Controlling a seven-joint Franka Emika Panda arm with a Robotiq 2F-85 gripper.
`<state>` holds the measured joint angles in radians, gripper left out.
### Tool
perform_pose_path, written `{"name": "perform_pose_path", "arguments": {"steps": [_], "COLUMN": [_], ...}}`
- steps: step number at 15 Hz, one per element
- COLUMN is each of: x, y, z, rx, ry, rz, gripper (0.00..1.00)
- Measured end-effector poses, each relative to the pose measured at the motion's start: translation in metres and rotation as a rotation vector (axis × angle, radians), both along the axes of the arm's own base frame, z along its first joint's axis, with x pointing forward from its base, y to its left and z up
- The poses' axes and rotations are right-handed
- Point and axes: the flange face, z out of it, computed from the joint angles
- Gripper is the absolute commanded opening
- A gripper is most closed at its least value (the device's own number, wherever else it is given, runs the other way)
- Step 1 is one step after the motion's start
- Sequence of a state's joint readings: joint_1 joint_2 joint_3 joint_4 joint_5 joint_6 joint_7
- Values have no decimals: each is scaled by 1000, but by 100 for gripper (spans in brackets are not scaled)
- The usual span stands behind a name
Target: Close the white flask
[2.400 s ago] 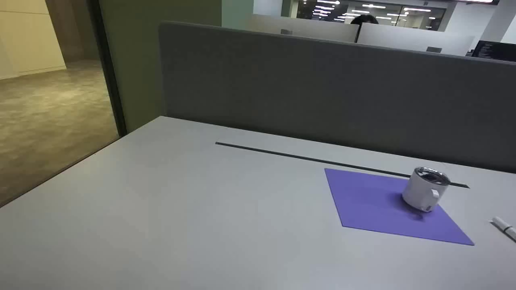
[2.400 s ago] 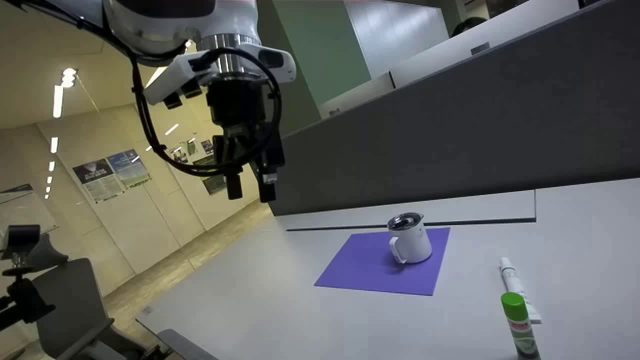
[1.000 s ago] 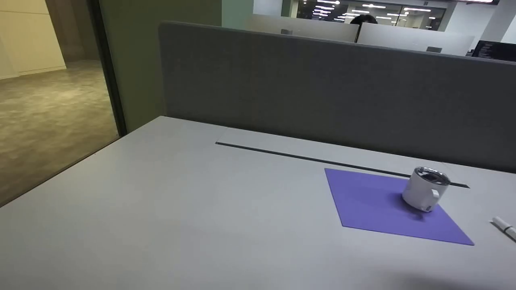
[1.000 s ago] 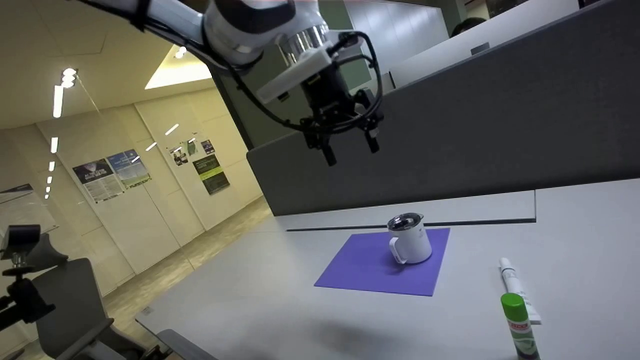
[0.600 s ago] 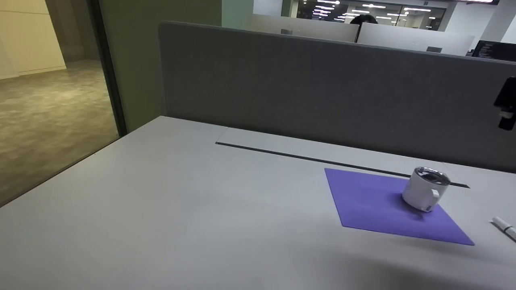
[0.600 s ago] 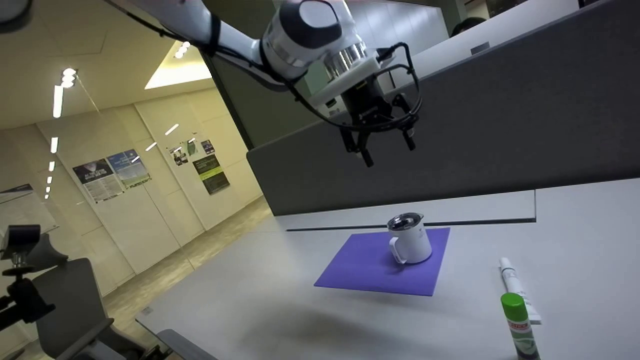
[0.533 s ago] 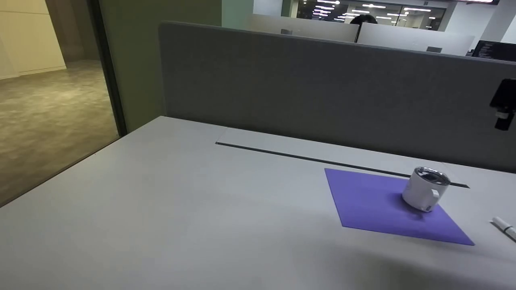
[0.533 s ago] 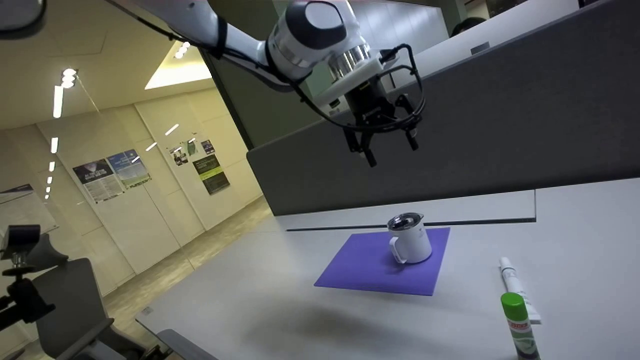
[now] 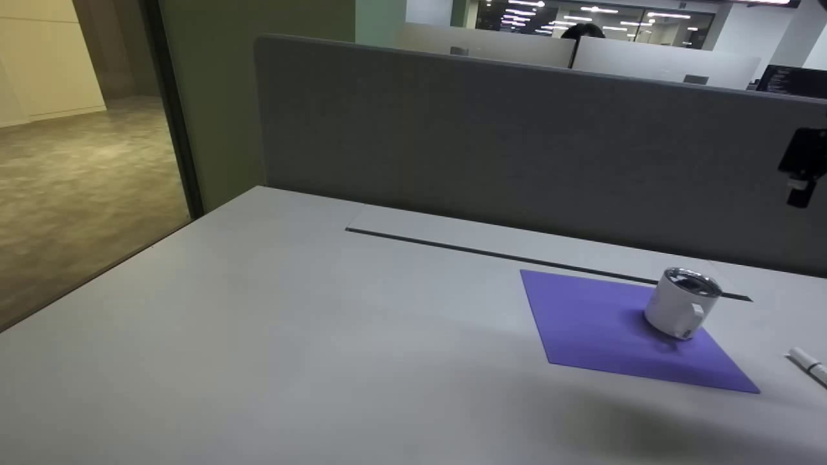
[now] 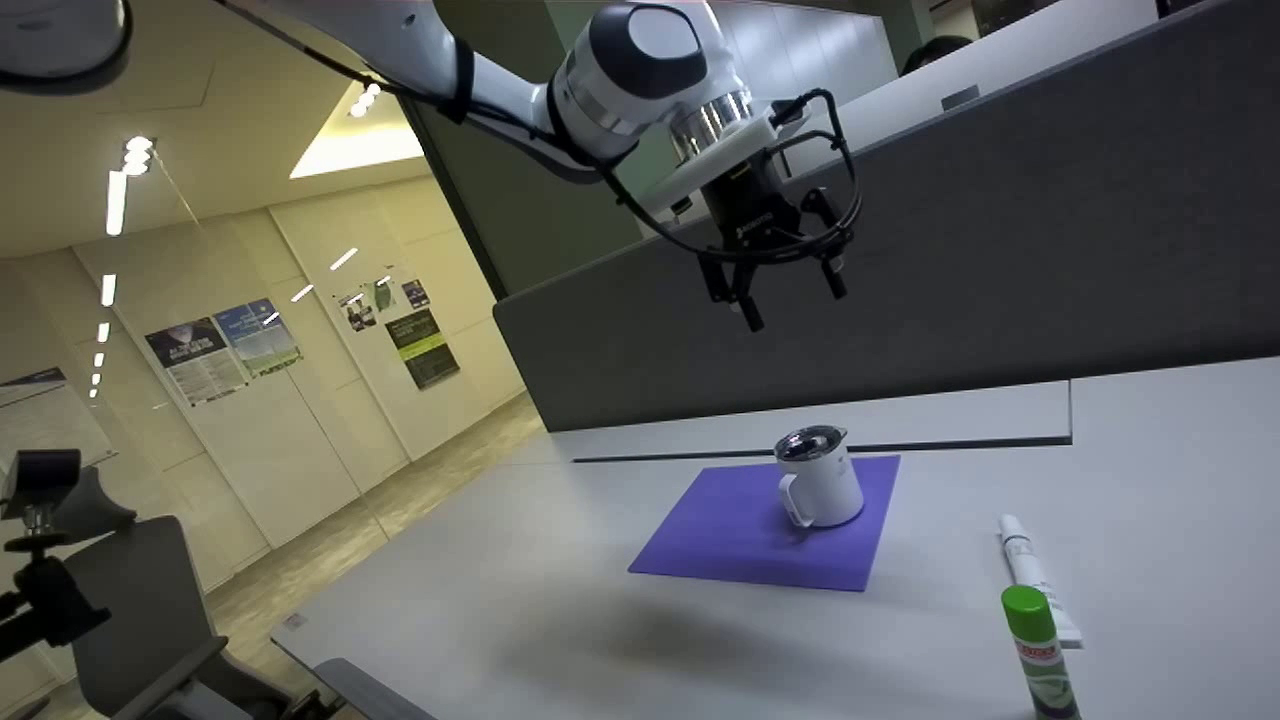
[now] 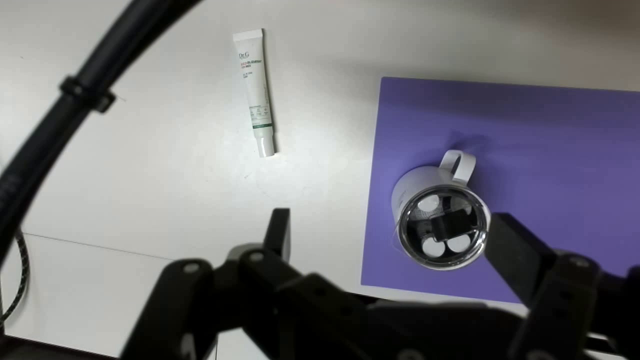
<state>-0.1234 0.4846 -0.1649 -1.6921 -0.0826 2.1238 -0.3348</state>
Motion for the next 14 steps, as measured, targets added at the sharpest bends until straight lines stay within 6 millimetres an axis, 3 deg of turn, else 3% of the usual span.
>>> {"name": "perform_pose_path", "arguments": {"steps": [6, 7, 9, 14], "x": [9, 12, 19, 34], "y": [1, 1, 2, 19], "z": [-5, -6, -13, -44], "rx": [-19, -28, -41, -32], "ry": [-62, -85, -124, -162], "rz": [33, 47, 78, 160], "gripper": [100, 75, 67, 31]}}
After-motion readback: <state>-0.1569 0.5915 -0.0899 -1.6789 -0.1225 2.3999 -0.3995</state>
